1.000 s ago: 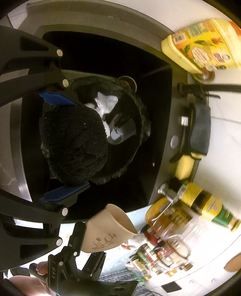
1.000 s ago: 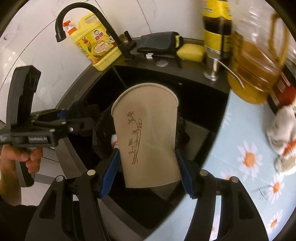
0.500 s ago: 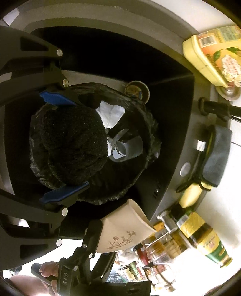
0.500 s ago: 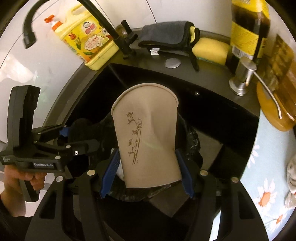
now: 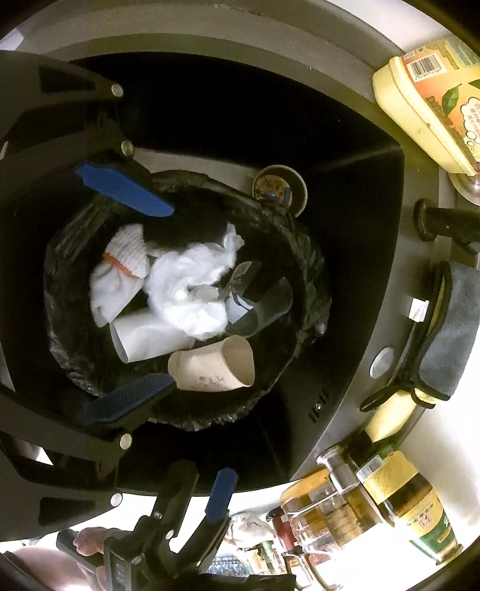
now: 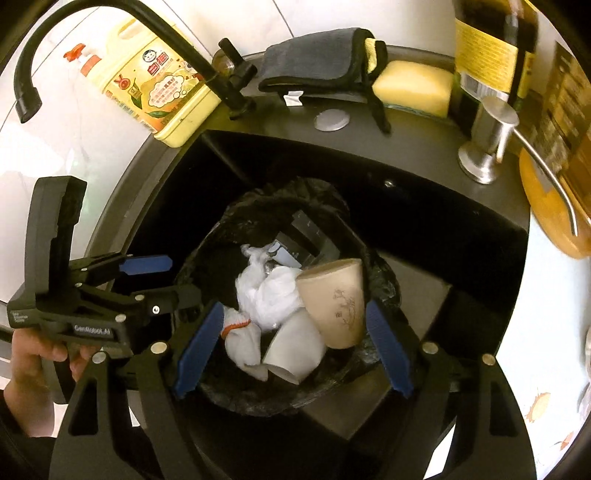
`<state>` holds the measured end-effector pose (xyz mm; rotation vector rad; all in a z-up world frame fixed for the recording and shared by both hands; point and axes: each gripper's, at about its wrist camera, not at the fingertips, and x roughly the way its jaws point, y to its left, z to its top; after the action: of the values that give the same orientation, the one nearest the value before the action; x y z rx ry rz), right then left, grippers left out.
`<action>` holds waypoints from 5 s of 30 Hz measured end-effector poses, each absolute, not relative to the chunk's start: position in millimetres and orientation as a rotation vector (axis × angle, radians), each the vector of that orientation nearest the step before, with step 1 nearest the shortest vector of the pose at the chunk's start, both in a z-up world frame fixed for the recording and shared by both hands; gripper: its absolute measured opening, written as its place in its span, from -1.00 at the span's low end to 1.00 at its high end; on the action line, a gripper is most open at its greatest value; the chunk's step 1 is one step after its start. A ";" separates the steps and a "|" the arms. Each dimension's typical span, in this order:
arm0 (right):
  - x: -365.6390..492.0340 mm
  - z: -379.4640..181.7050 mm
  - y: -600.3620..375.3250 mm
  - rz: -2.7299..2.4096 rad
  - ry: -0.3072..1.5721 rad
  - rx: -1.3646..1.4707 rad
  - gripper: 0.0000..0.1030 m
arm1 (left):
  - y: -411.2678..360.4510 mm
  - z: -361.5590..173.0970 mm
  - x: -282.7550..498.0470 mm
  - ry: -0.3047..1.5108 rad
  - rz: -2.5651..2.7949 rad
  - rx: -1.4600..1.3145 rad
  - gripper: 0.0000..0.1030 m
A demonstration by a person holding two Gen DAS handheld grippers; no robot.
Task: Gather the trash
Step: 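Open both tools to drop the paper cup and knit ball into the bin, then move the right tool back over the tablecloth toward the crumpled tissue, then grasp the crumpled white tissue with the right tool while the left tool grasps the white knit glove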
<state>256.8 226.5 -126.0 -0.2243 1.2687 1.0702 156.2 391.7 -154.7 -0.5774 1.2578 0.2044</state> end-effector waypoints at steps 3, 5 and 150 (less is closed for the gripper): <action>256.0 -122.6 219.7 1.052 1.255 -0.214 0.55 | 391.6 -153.3 155.3 1.255 0.207 -0.581 0.65; 254.7 -119.5 213.6 1.030 1.240 -0.206 0.60 | 391.1 -151.1 153.9 1.247 0.208 -0.581 0.65; 292.4 -131.2 -301.9 0.747 1.096 0.181 -0.34 | 25.0 -133.5 430.0 1.219 0.103 -0.014 0.00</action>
<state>292.4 -301.9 -131.2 0.1812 1.0959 0.7467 430.0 25.0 -133.5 -0.0142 1.2192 0.1025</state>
